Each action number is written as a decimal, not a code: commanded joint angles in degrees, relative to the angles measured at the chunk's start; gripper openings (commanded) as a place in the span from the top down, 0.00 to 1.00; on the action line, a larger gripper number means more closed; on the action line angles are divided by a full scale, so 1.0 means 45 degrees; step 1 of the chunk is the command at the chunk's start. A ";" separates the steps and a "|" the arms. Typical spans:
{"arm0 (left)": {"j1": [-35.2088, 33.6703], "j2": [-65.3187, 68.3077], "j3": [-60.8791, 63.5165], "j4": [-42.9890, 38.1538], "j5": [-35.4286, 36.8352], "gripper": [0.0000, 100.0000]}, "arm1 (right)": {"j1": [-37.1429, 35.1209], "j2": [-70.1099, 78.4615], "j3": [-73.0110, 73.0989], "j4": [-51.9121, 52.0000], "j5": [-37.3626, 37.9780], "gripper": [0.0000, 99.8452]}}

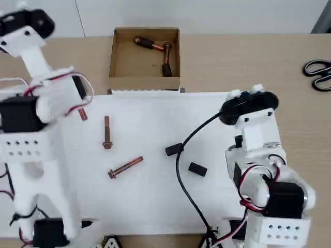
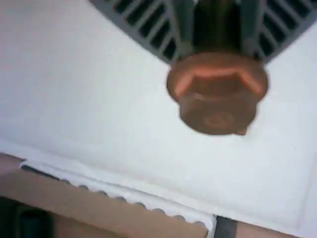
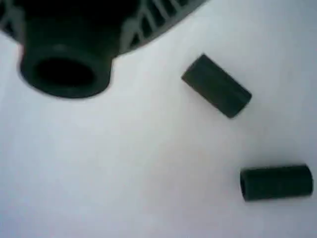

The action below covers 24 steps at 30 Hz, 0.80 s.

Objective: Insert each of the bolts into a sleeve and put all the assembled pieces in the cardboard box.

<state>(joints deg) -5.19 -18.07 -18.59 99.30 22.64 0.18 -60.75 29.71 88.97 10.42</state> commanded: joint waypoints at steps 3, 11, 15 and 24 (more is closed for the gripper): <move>0.0606 -0.2794 0.2823 -0.2383 -0.0293 1.00 | -0.1358 -0.0088 0.0996 -0.1827 -0.2110 1.00; 0.1328 -0.6349 0.9778 -0.7189 -0.0645 0.99 | -0.3917 -0.0186 0.4044 -0.5597 -0.3810 1.00; 0.1309 -0.8166 1.3333 -1.0159 -0.0215 0.99 | -0.5226 -0.0186 0.5158 -0.7199 -0.3849 1.00; 0.1328 -1.2269 1.8686 -1.3538 0.0860 0.99 | -0.7766 -0.0186 0.6916 -1.0540 -0.3790 1.00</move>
<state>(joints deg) 0.62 -67.65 60.88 42.86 25.71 -32.18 -60.75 60.04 46.77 -6.37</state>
